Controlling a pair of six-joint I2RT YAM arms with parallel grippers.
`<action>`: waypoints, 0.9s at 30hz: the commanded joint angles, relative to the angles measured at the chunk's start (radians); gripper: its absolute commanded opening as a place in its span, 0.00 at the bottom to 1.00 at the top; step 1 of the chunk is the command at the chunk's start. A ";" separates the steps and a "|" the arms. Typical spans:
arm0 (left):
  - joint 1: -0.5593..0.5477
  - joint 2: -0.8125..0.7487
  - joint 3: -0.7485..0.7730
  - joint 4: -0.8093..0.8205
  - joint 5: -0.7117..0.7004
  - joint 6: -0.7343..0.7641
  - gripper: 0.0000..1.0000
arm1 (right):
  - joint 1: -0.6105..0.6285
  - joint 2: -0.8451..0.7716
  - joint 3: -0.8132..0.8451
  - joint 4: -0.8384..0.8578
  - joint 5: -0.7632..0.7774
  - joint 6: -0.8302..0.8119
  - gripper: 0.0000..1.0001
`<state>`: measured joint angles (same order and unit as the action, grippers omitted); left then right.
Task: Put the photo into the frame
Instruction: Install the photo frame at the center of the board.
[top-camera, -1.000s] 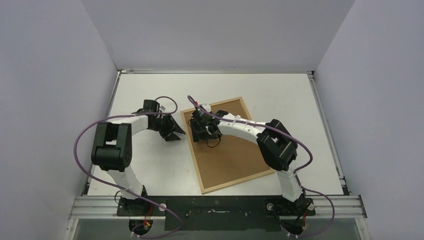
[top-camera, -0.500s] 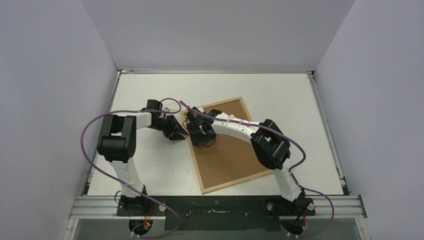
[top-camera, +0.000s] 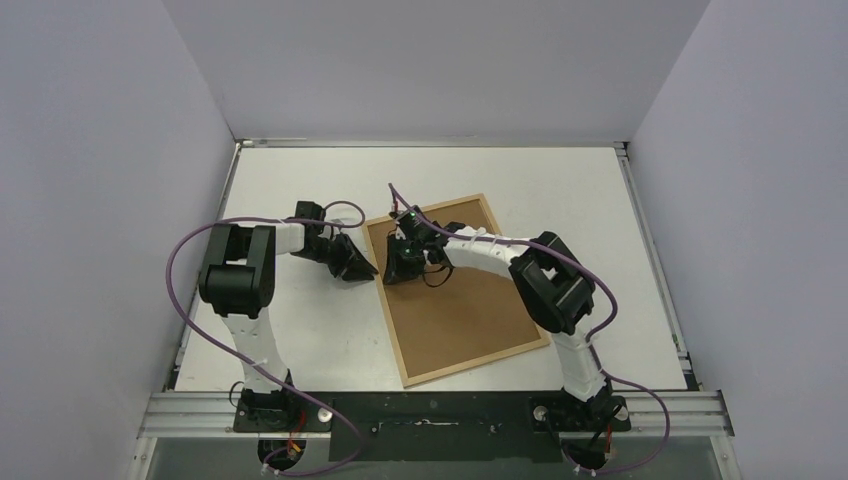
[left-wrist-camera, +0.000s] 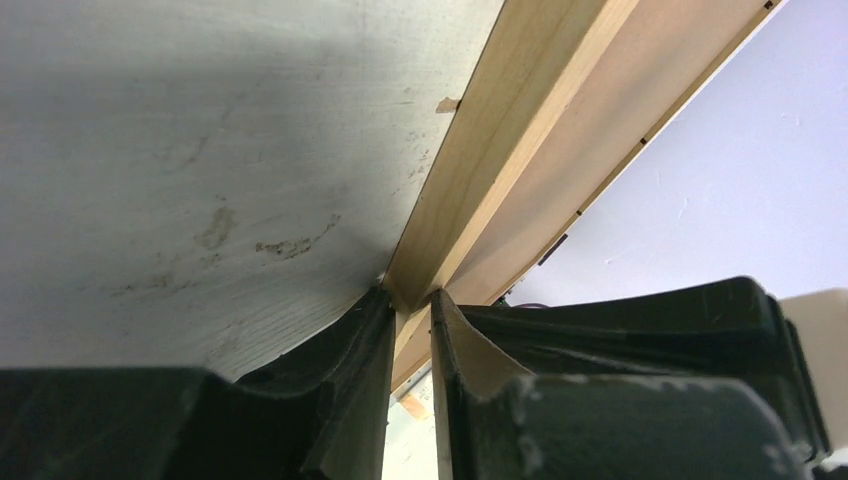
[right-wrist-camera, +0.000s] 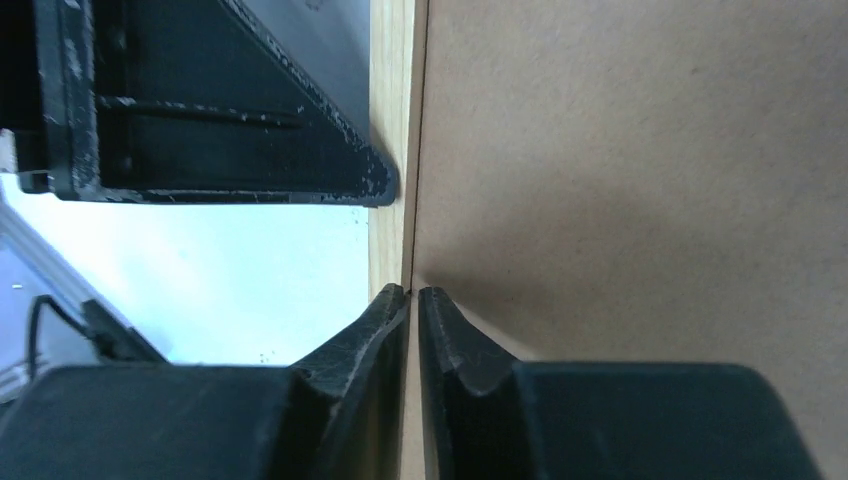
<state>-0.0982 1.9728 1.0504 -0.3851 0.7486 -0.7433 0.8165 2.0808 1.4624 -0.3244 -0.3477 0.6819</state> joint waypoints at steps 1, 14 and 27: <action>-0.003 0.089 -0.032 -0.090 -0.242 0.089 0.18 | -0.030 -0.085 -0.033 0.197 -0.131 0.091 0.09; 0.003 0.110 -0.039 -0.095 -0.249 0.096 0.15 | -0.052 -0.046 -0.103 0.269 -0.264 0.128 0.00; 0.003 0.118 -0.041 -0.084 -0.263 0.099 0.13 | -0.065 -0.002 -0.107 0.175 -0.206 0.074 0.00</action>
<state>-0.0883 1.9980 1.0653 -0.4007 0.7826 -0.7212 0.7635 2.0716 1.3571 -0.1677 -0.5739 0.7708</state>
